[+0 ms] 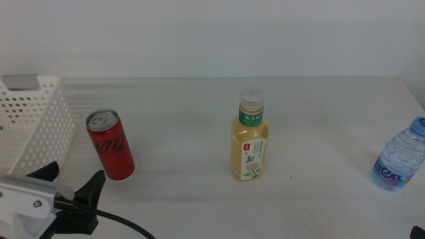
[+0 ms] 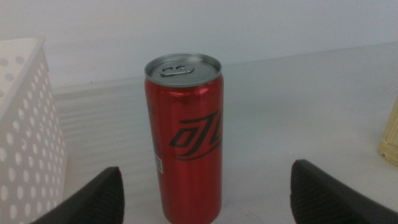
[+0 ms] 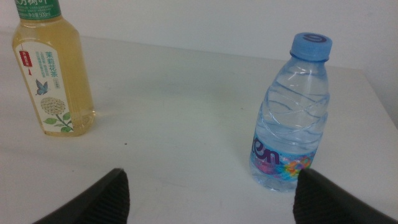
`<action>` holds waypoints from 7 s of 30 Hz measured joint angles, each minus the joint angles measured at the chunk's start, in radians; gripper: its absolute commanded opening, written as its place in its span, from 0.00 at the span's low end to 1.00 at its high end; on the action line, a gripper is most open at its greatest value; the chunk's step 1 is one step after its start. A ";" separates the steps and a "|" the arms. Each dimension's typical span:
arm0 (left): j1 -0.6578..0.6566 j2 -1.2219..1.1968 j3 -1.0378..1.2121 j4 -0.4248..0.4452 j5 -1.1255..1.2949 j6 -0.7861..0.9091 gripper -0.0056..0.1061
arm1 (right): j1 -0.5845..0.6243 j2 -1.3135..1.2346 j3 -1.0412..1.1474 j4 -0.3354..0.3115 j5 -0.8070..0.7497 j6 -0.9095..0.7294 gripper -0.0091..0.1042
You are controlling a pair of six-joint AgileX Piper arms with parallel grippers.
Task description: Use arms to grab the bottles and put them into the dustbin to the left of the table.
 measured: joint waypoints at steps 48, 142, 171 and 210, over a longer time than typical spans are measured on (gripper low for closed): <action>0.000 0.549 -0.272 -0.030 -0.167 -0.093 0.81 | 0.000 0.000 0.001 0.000 0.000 0.000 0.69; 0.042 0.230 -1.251 0.041 1.807 -0.026 0.01 | 0.000 0.000 0.001 0.000 0.000 0.000 0.69; 0.574 0.525 -1.616 -0.030 2.221 0.301 0.01 | 0.000 0.000 0.001 0.000 0.000 0.000 0.69; 0.585 0.894 -1.618 0.000 2.107 0.281 0.05 | 0.000 0.000 0.001 0.001 -0.001 0.000 0.69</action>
